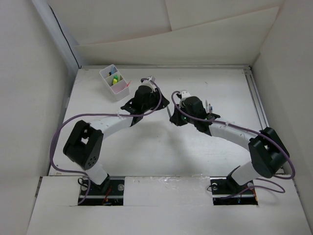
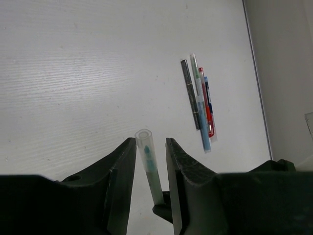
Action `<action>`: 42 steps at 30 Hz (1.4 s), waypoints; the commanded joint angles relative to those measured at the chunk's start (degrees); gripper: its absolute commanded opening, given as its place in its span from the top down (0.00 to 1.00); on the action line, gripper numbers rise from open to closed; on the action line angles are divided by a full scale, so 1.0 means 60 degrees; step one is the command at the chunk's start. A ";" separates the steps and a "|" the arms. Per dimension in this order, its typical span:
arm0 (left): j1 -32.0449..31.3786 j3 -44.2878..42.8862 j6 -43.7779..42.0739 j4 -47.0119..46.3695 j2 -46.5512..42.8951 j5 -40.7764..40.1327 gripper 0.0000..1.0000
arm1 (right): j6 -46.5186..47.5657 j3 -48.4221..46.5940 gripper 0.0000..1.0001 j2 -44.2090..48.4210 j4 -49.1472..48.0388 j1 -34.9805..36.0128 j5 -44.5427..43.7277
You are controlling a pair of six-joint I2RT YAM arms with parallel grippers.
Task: Sort the stationery into containers
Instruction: Pick up the pen from the center of the board, then place the pen in the storage box.
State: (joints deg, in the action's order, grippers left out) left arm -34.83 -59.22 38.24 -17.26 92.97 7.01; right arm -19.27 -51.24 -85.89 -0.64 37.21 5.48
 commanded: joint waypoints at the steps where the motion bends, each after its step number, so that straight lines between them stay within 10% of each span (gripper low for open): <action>1: -0.0011 -0.0456 -0.0176 -0.0186 0.0193 -0.0215 0.73 | 0.0091 -0.0029 1.00 0.0355 -0.0654 0.0097 0.0520; 9: -0.0011 -0.0706 -0.0265 -0.0068 0.0574 -0.0215 0.76 | 0.0091 0.0059 1.00 0.0355 -0.0742 0.0097 0.0743; 17: -0.0011 -0.0619 -0.0265 -0.0155 0.0472 -0.0215 1.00 | 0.0091 0.0162 0.99 0.0442 -0.0742 0.0009 0.0904; 27: 0.0208 -0.0866 -0.0367 0.0399 -0.0011 -0.1679 1.00 | -0.0098 0.0790 0.35 0.1714 -0.1165 -0.0414 0.0889; 42: 0.3196 -0.2651 0.0103 0.1189 0.0514 -0.5223 1.00 | -0.0671 0.1627 0.32 0.3327 -0.1372 -0.0826 -0.0443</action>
State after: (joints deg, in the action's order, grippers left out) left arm -17.50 -69.45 38.87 -11.49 95.83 -16.78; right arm -22.50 -41.58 -68.27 -5.54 32.62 5.72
